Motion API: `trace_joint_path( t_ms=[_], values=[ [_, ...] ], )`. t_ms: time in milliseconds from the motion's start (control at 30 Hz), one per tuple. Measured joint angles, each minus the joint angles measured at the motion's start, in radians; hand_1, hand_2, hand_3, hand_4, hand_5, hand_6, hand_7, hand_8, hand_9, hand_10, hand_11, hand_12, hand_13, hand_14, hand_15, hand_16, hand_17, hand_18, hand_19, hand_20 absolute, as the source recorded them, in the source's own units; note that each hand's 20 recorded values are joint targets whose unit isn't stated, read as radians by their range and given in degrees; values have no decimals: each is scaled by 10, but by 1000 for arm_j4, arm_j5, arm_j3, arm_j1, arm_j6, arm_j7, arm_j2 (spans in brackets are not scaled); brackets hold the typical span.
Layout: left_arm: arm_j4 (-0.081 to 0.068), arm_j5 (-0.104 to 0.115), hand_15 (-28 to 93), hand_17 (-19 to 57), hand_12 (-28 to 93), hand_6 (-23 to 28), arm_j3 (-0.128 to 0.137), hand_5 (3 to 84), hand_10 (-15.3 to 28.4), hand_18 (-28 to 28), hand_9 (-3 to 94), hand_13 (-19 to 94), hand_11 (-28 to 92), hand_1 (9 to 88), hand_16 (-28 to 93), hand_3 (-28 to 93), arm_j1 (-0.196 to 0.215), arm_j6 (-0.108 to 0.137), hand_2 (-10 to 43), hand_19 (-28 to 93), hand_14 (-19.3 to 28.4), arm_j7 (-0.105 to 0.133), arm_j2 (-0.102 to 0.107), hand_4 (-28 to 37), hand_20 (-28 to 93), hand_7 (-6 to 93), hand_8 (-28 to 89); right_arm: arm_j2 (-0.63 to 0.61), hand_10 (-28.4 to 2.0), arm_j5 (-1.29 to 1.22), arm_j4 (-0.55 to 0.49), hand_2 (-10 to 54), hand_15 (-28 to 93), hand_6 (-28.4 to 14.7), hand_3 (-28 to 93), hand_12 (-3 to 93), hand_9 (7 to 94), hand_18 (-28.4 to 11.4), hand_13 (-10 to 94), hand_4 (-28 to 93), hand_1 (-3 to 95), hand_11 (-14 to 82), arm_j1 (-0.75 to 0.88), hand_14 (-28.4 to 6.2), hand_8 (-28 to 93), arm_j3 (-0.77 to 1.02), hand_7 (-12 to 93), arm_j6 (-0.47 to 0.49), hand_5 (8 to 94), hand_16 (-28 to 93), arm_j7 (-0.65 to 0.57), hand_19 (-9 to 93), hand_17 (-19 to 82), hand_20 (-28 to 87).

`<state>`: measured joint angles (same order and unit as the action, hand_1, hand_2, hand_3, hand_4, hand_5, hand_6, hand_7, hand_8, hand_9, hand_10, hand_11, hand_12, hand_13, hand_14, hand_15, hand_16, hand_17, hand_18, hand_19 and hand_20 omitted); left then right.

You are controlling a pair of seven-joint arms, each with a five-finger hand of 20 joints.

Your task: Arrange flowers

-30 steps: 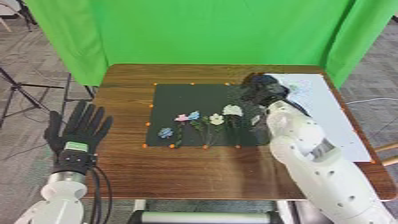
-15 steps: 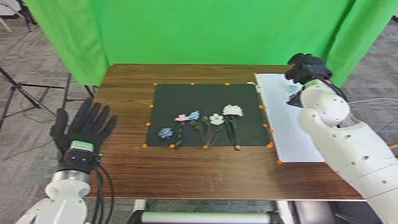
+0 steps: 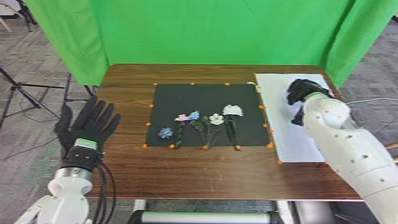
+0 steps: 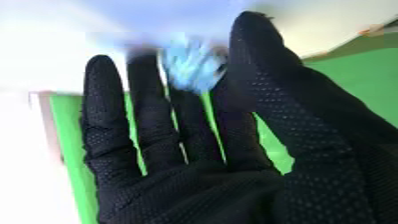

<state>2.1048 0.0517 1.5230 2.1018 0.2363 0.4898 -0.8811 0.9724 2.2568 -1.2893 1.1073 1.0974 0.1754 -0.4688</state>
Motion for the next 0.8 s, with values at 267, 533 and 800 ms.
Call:
trace_joint_path(
  t_ms=[267, 533, 800],
  values=[
    [-12, -4, 383, -58, 91, 59, 15, 360, 123, 136, 331, 245, 222, 256, -90, 733, 3, -17, 107, 357, 138, -8, -6, -283, 101, 175, -112, 0, -72, 56, 16, -95, 397, 13, 671, 420, 845, -106, 797, -283, 670, 111, 9, 2, 8, -20, 359, -97, 724, 479, 3, 921, 532, 407],
    [-13, -21, 376, -58, 89, 54, 55, 347, 119, 138, 314, 239, 211, 257, -92, 734, 24, -22, 107, 356, 136, -1, -5, -283, 100, 168, -111, -25, -77, 63, -143, -95, 402, 7, 701, 436, 840, -137, 777, -283, 664, 120, 127, -10, 14, 36, 359, -208, 721, 491, -1, 915, 496, 409],
    [-21, -73, 365, -59, 92, 52, 60, 339, 118, 137, 308, 234, 204, 258, -86, 733, 24, -39, 106, 349, 135, -4, -2, -283, 99, 163, -106, -40, -77, 51, -465, -95, 418, 5, 702, 441, 829, -151, 757, -283, 661, 125, 307, -18, 15, 134, 355, -155, 711, 481, 18, 909, 475, 414]
  ],
)
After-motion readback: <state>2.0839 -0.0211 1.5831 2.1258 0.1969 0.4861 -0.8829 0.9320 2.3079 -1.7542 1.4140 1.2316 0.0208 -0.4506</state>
